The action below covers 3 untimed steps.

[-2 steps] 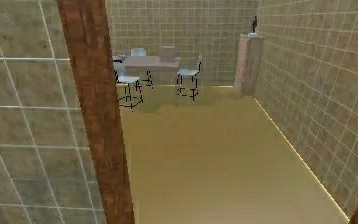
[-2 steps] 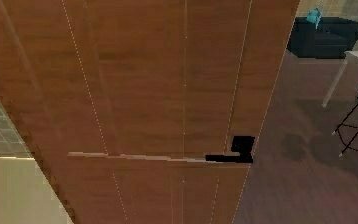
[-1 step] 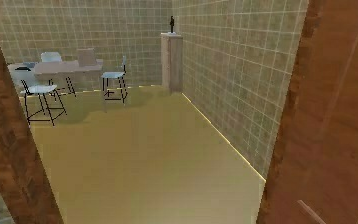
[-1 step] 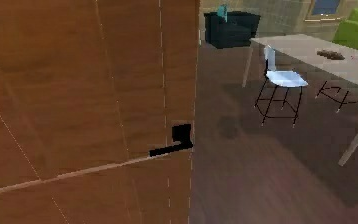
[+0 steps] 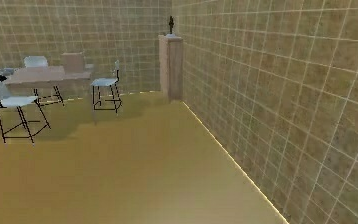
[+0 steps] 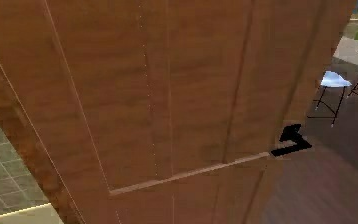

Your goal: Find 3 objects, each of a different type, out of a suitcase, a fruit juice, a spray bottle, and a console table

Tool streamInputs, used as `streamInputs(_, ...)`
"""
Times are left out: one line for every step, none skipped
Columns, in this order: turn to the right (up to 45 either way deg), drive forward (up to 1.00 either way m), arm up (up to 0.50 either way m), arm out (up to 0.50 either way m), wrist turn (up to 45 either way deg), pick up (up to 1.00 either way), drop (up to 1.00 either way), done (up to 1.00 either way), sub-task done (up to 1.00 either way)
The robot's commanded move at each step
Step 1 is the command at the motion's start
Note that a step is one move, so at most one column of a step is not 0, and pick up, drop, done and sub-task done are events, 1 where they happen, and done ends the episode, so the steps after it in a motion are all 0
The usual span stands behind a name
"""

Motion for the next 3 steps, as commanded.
streamInputs(-33.0, 0.0, 0.0, 0.0, 0.0, 0.0, 0.0, 0.0, 0.0)
streamInputs(0.0, 0.55, 0.0, 0.0, 0.0, 0.0, 0.0, 0.0, 0.0)
streamInputs(-45.0, 0.0, 0.0, 0.0, 0.0, 0.0, 0.0, 0.0, 0.0)
